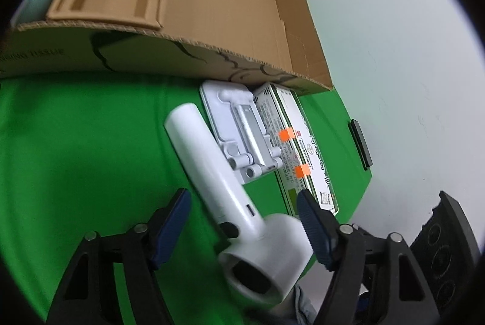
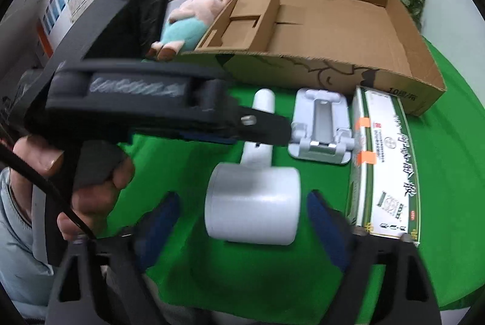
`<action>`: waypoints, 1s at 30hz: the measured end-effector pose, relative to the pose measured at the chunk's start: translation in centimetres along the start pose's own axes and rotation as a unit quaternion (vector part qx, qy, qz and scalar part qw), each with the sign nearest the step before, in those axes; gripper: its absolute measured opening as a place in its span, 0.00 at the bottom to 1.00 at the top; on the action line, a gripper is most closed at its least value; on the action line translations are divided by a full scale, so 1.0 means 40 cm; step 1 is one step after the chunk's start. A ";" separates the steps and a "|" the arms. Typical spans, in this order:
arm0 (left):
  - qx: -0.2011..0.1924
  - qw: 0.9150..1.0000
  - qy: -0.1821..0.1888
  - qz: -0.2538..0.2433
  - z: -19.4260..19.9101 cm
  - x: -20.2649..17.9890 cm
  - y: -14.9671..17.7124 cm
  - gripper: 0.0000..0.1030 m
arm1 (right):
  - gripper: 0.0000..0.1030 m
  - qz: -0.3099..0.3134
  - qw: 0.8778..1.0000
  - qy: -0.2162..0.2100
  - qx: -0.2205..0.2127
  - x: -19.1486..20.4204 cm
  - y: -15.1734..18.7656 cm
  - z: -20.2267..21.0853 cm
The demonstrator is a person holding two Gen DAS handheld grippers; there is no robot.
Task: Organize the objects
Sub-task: 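Grasp the white fan by its round head with the right tool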
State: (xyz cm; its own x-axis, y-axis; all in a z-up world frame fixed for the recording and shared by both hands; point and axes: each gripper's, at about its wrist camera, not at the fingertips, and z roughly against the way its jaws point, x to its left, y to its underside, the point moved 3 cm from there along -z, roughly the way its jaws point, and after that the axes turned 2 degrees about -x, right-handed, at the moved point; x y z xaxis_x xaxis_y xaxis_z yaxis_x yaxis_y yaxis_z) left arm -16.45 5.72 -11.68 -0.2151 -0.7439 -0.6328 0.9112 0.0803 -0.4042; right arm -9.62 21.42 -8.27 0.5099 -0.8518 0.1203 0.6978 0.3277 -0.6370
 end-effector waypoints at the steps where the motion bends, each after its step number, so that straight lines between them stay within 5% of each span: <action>1: 0.003 1.000 0.000 0.001 -0.006 -0.002 0.002 0.68 | 0.55 -0.004 1.000 0.001 -0.002 -0.002 0.004 0.004; 7: 0.009 1.000 -0.010 0.002 -0.019 -0.006 0.021 0.61 | 0.55 -0.050 0.998 -0.019 -0.011 -0.011 0.034 0.037; 12: 0.006 0.999 -0.048 -0.007 -0.012 -0.010 0.032 0.42 | 0.55 -0.048 0.999 -0.009 -0.019 0.002 0.048 0.050; 20: -0.003 0.997 -0.079 -0.013 0.010 -0.026 0.039 0.38 | 0.54 -0.031 0.999 0.016 -0.032 0.039 0.059 0.063; 30: -0.083 0.988 -0.098 -0.088 0.145 -0.172 -0.067 0.36 | 0.54 -0.018 0.990 0.043 -0.133 0.071 -0.062 0.180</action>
State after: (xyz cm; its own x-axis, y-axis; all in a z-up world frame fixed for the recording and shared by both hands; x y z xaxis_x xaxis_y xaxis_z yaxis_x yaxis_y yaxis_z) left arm -15.37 6.78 -2.42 -0.2791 -0.8684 -0.4099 0.7919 0.0333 -0.6097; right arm -6.30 21.14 -0.86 0.4346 -0.8961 0.0894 0.5513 0.1862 -0.8133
